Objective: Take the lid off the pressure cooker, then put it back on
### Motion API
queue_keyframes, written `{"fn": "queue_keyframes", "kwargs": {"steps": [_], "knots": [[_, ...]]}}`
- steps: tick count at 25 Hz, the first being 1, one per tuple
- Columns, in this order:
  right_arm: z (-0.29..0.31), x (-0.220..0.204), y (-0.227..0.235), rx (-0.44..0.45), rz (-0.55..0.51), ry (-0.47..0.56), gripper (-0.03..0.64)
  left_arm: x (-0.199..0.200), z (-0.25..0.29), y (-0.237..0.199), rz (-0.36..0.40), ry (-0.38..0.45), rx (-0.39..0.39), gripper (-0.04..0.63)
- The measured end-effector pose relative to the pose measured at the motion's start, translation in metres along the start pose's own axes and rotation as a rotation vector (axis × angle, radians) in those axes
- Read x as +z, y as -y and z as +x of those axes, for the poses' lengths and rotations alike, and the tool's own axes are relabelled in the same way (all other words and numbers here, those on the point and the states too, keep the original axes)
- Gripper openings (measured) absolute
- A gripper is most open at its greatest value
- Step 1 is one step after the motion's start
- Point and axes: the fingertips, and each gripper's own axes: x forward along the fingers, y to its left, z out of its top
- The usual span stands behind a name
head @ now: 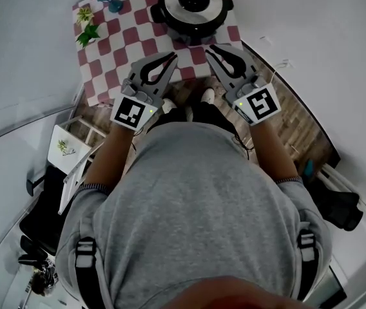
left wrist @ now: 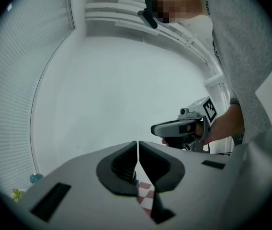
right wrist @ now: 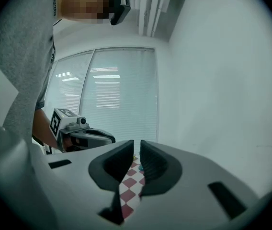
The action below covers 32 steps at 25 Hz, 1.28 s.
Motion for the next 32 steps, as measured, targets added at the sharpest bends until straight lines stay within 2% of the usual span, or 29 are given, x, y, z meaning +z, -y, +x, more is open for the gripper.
{"fn": "queue_keyframes", "kwargs": {"steps": [3, 14, 20, 26, 32], "knots": [[-0.007, 0.006, 0.006, -0.004, -0.006, 0.022, 0.008, 0.002, 0.005, 0.004, -0.015, -0.002, 0.026, 0.017], [-0.012, 0.026, 0.031, 0.052, -0.020, 0.069, 0.008, 0.019, 0.031, 0.000, -0.014, 0.016, 0.133, 0.017], [-0.016, 0.029, 0.038, 0.071, -0.035, 0.068, 0.008, 0.022, 0.037, 0.000, 0.013, 0.008, 0.162, 0.018], [-0.018, 0.027, 0.044, 0.076, -0.037, 0.068, 0.008, 0.026, 0.044, 0.001, 0.006, 0.022, 0.177, 0.017], [-0.022, 0.028, 0.046, 0.079, -0.030, 0.073, 0.008, 0.020, 0.045, 0.004, 0.019, -0.004, 0.178, 0.017]]}}
